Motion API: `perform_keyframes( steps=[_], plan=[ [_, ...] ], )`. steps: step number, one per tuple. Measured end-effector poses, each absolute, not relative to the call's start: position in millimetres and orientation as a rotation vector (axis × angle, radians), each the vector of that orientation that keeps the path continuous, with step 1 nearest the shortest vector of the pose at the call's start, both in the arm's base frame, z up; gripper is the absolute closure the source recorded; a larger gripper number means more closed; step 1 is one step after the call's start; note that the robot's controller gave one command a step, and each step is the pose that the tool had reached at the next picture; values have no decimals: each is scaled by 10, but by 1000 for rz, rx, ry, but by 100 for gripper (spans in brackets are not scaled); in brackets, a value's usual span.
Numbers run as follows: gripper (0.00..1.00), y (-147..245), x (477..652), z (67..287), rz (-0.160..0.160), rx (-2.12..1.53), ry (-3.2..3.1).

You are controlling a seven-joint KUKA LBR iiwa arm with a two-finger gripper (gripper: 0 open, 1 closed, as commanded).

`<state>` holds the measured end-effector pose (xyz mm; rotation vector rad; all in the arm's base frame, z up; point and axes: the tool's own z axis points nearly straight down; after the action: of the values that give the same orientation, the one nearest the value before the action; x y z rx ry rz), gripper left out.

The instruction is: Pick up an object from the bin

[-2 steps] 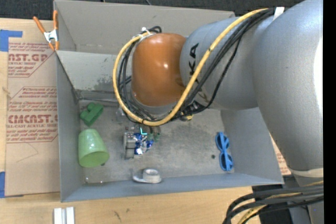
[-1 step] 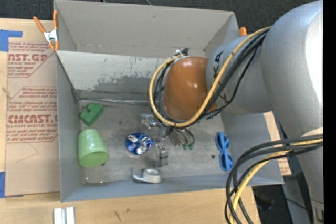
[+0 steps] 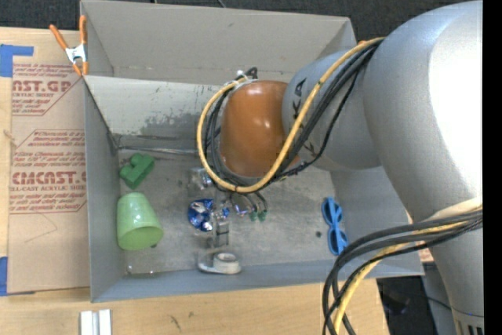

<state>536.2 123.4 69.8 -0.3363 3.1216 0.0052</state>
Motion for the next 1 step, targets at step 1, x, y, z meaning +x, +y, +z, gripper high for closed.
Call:
perform_keyframes(
  steps=[1],
  plan=[
    [100, 1209, 5362, 697, 3, -332, 3123]
  ],
)
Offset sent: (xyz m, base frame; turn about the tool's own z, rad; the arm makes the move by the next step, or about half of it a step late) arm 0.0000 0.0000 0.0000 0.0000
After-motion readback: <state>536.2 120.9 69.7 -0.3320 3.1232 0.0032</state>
